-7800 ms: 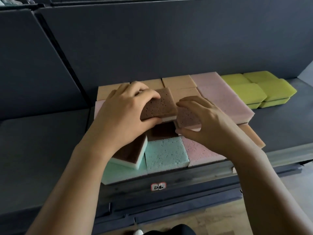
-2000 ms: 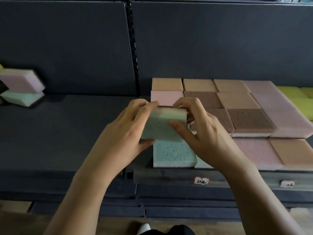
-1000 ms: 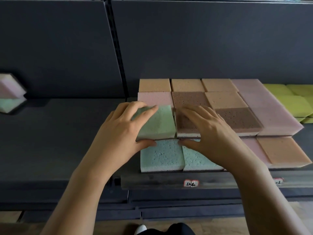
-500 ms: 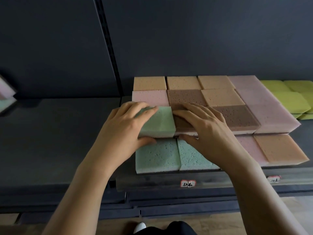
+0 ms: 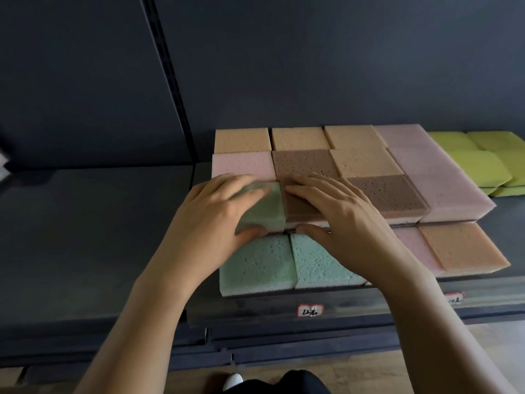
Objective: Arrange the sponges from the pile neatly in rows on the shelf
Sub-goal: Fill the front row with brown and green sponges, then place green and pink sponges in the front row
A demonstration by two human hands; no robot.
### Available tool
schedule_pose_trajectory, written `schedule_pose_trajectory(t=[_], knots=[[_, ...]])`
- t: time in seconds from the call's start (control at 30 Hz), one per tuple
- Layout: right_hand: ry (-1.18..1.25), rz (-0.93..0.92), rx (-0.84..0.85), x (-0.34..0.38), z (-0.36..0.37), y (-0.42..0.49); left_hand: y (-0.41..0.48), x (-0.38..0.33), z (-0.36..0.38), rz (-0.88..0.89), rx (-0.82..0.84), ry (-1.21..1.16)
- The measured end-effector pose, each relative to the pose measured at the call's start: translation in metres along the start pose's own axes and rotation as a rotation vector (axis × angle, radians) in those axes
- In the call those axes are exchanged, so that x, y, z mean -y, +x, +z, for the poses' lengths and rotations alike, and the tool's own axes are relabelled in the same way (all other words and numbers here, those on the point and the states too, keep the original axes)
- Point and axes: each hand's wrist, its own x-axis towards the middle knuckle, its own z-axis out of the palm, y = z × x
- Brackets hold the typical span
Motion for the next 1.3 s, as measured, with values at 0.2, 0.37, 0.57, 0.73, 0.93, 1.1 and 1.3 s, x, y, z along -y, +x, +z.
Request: schedule_pose_trajectory(t=[0.2, 0.37, 0.57, 0.73, 0.93, 1.1, 1.3], knots=[[0.015, -0.008, -0.009, -0.002, 0.002, -0.001, 0.001, -0.007, 0.005, -0.008, -0.035, -0.014], [0.073, -0.008, -0.001, -0.003, 0.005, 0.000, 0.000, -0.013, 0.009, -0.023, -0.048, 0.001], [0.040, -0.019, 0.011, -0.003, 0.006, -0.001, 0.001, -0.014, 0.008, -0.031, -0.013, 0.013], [0.057, -0.038, 0.045, -0.002, 0.002, -0.001, -0.012, -0.015, 0.005, -0.066, -0.053, 0.069], [0.235, -0.195, -0.036, 0.042, 0.000, 0.012, -0.079, -0.014, -0.013, -0.342, -0.210, 0.138], [0.363, -0.416, 0.017, 0.113, 0.022, 0.030, -0.142, -0.005, -0.036, -0.602, -0.246, 0.240], [0.361, -0.530, 0.033, 0.194, 0.053, 0.057, -0.192, 0.036, -0.065, -0.796, -0.194, 0.332]])
